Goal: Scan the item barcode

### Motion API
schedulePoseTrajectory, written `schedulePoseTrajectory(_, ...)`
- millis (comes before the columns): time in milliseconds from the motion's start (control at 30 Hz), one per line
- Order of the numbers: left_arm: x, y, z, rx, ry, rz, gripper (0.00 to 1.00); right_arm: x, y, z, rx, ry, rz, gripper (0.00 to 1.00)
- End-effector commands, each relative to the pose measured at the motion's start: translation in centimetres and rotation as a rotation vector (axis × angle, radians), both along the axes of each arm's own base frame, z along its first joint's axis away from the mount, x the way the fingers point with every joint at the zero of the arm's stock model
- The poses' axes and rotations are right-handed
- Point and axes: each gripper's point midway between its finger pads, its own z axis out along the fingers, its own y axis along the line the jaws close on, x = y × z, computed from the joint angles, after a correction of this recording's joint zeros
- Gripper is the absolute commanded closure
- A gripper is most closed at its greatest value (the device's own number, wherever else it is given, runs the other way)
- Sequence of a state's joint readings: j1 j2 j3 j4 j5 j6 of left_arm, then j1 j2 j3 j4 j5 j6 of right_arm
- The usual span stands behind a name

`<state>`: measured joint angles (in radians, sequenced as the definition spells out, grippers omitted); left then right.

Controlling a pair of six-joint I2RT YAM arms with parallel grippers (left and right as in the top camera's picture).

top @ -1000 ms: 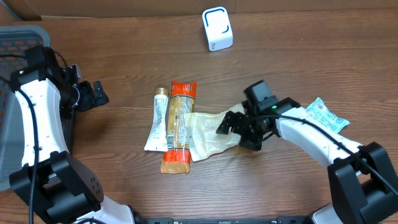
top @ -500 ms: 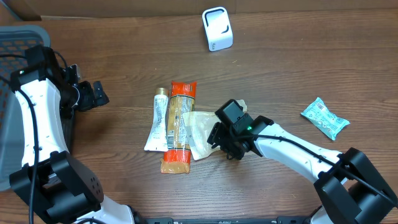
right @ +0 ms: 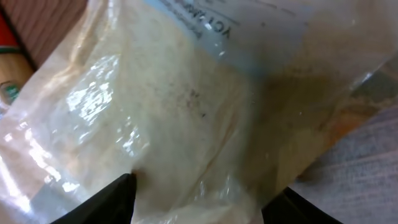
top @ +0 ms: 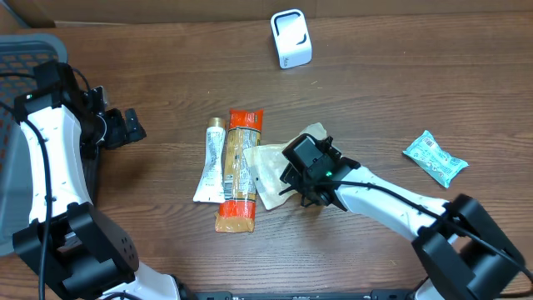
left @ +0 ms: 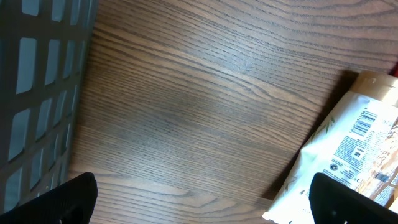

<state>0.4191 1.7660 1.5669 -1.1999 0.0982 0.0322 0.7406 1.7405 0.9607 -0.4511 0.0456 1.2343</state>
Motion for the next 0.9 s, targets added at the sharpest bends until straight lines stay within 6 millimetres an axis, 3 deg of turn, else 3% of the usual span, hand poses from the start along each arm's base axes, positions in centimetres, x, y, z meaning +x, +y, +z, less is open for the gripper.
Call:
schedulePoseTrajectory(0,0.2,0.4,0.1,-0.004,-0.006,0.025,0.00,0.0,-0.4,-1.9,-0.041,0.012,-0.020,0.39)
schedulePoseTrajectory(133,0.2,0.3,0.1,-0.004,-0.006,0.022,0.01,0.3,-0.1,-2.0,-0.030,0.002,-0.019,0.49)
schedulePoseTrajectory(267,0.2,0.3,0.1,-0.004,-0.007,0.022,0.00,0.4,0.0,-2.0,-0.030,-0.002,-0.007,0.74)
schedulePoseTrajectory(400,0.2,0.3,0.1,-0.004,-0.006,0.023,0.01,0.8,1.4,-1.1,0.003,-0.041,0.141,0.93)
schedulePoseTrajectory(467,0.2,0.3,0.1,-0.004,-0.006,0.023,0.00,1.3,2.2,-0.1,0.024,-0.073,0.234,0.96)
schedulePoseTrajectory(600,0.2,0.3,0.1,-0.004,-0.006,0.022,0.00,2.6,2.6,3.1,0.010,-0.156,0.385,0.96)
schedulePoseTrajectory(733,0.2,0.3,0.1,-0.004,-0.006,0.022,0.00,4.3,2.0,8.2,-0.064,-0.234,0.514,0.96)
schedulePoseTrajectory(867,0.2,0.3,0.1,-0.004,-0.006,0.023,0.00,5.2,-2.3,12.9,-0.305,-0.200,0.515,0.96)
